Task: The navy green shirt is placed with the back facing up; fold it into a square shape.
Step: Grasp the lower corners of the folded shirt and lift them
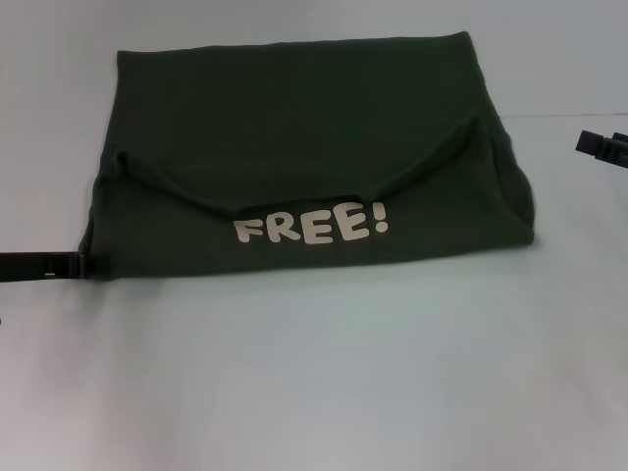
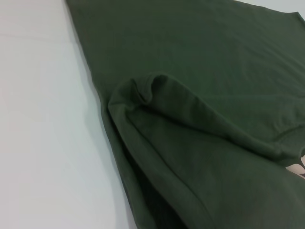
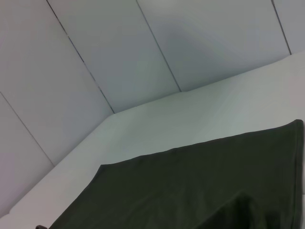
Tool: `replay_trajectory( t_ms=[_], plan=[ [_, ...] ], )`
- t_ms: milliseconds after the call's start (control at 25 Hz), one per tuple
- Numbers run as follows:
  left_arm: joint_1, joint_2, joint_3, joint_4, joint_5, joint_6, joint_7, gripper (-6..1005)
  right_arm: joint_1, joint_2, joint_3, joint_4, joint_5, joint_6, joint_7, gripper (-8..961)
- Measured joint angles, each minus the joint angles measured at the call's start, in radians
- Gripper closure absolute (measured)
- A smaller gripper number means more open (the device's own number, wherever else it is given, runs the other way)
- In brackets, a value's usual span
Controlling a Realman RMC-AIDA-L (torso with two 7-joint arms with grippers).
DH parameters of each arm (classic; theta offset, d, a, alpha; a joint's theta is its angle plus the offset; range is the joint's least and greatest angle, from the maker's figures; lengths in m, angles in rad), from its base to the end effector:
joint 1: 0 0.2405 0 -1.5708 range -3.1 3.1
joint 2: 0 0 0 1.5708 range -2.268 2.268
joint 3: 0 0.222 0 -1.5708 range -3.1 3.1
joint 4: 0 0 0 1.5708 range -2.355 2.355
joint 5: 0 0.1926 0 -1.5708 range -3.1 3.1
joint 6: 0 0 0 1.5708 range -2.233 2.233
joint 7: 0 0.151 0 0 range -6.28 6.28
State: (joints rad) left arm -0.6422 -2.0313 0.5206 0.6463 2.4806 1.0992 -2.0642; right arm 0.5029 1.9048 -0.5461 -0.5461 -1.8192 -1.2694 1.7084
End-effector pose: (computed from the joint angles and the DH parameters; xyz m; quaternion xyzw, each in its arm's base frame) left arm -0.2980 0.3574 0.0403 -0.7992 -0.5192 -0.0776 0.2926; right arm 0.2881 0.3499 0.1017 -0.7885 0.4308 0.3046 0.3159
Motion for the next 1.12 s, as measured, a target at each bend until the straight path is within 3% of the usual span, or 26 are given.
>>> replay_trajectory(
  t_ms=[240, 520, 1000, 1120],
  plan=[
    [-0.004, 0.001, 0.004, -0.001, 0.003, 0.002, 0.000, 933, -0.001, -0.001, 0.000, 0.000, 0.000, -0.004, 0.004, 110],
    [-0.009, 0.004, 0.000, -0.002, 0.005, 0.009, -0.006, 932, -0.001, -0.009, -0.019, -0.006, -0.014, -0.010, 0.029, 110],
    [-0.010, 0.005, 0.002, 0.000, 0.005, 0.024, -0.026, 933, 0.101, -0.062, -0.051, -0.124, -0.413, -0.144, 0.372, 111],
    [-0.010, 0.005, 0.001, 0.001, 0.006, 0.027, -0.026, 933, 0.133, -0.066, -0.055, -0.126, -0.492, -0.147, 0.405, 112]
  ],
)
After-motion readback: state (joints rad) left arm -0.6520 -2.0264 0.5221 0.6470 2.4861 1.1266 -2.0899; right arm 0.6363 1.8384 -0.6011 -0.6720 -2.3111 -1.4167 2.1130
